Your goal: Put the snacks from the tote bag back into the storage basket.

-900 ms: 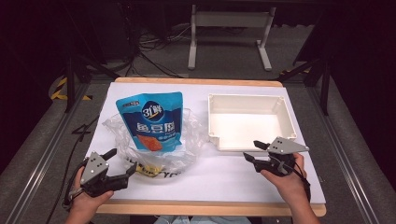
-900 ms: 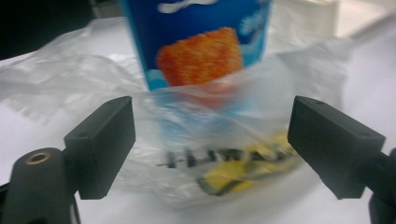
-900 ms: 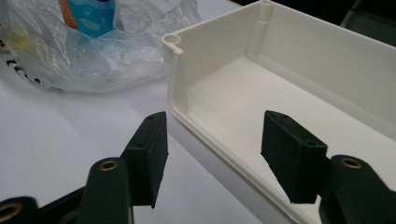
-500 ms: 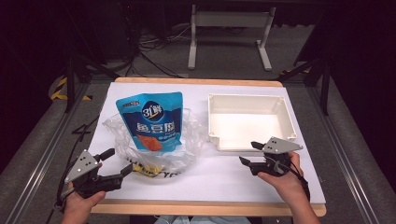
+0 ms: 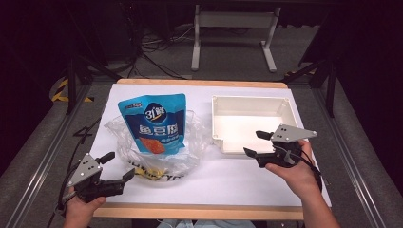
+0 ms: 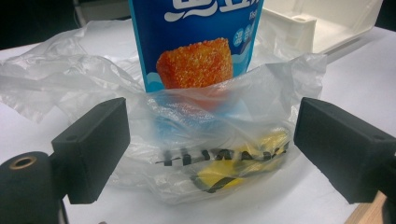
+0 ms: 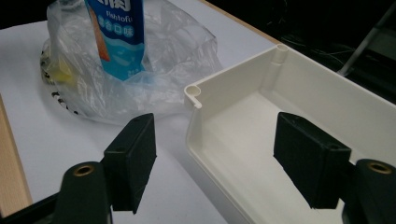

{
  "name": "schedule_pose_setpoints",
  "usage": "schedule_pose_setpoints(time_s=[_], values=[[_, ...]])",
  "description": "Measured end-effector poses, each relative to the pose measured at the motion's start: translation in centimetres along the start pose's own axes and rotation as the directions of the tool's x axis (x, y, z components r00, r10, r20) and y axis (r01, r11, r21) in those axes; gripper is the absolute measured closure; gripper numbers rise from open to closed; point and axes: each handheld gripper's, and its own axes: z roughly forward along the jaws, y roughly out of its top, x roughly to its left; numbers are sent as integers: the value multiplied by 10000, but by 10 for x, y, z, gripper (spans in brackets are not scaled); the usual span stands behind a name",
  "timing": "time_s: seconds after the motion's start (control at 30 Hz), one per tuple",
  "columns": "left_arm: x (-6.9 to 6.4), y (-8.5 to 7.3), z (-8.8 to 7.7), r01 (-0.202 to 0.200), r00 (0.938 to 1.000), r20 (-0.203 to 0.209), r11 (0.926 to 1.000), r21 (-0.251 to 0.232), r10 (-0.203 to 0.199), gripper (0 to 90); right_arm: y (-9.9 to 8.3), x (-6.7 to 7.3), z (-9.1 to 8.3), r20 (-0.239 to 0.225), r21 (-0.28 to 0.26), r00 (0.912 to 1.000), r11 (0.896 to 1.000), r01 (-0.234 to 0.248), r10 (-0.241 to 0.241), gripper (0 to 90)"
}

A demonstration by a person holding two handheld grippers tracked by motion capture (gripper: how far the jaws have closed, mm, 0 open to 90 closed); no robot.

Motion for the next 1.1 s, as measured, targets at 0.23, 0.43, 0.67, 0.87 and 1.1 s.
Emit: schedule_pose_setpoints(time_s=[0.23,0.43,0.67,0.87,1.1], values=[[-1,0,-1,-125,9999,18,9999,-104,125,116,9,-2,-2,-343,-104,9994,9999,39,-43,294],[0,0,-3,-79,10000,-27,9996,-282,78,116,18,-3,-3,-495,-72,9985,9997,219,-222,290],[0,-1,-3,-187,9998,-61,9994,-295,185,116,31,-4,0,-736,-105,9967,9994,343,-349,269],[2,-1,-4,-26,9999,-163,9991,-421,20,117,46,-3,7,-1053,-122,9922,9978,659,-668,266],[6,-2,-6,127,9997,-184,9983,-571,-138,118,64,-3,21,-1435,-281,9852,9955,906,-937,260]])
